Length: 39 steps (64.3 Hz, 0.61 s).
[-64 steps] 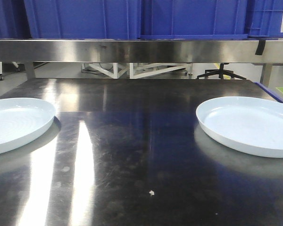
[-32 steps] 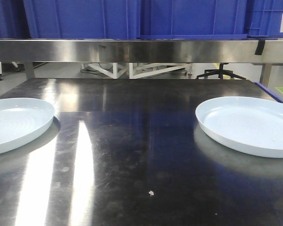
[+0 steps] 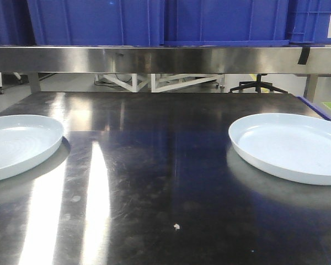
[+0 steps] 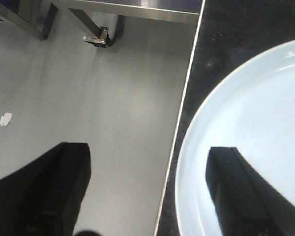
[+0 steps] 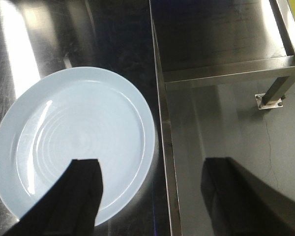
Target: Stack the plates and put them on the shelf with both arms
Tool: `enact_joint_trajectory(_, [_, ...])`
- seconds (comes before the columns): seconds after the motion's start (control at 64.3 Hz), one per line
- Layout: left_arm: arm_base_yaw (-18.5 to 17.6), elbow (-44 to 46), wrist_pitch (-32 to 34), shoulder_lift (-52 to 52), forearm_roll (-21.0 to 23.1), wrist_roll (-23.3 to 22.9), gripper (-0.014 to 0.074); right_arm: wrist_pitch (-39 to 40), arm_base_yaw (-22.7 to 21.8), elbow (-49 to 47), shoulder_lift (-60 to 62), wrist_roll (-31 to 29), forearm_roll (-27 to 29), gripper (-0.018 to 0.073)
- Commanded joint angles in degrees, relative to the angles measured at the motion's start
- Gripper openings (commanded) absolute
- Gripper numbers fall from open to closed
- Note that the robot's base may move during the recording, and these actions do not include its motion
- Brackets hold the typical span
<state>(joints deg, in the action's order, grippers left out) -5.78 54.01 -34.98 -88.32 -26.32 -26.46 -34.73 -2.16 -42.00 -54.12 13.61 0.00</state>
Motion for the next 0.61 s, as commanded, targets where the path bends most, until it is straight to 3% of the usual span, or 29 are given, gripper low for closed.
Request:
enact_joint_trajectory(0.0, [0.12,1.52,2.16,0.65,-0.44,-0.79,0.0531,4.25,-0.03,-2.03,0.44,-0.48,0.0,0.0539])
enact_joint_trajectory(0.467, [0.12,1.52,2.68,-3.23,-0.3,-0.79,0.0525,4.25,-0.03,-2.03,0.44,-0.48,0.0,0.0539])
enact_joint_trajectory(0.591, [0.12,1.52,2.68,-3.99,-0.3,-0.79,0.0461,4.25,-0.03,-2.03,0.44,-0.48,0.0,0.0539])
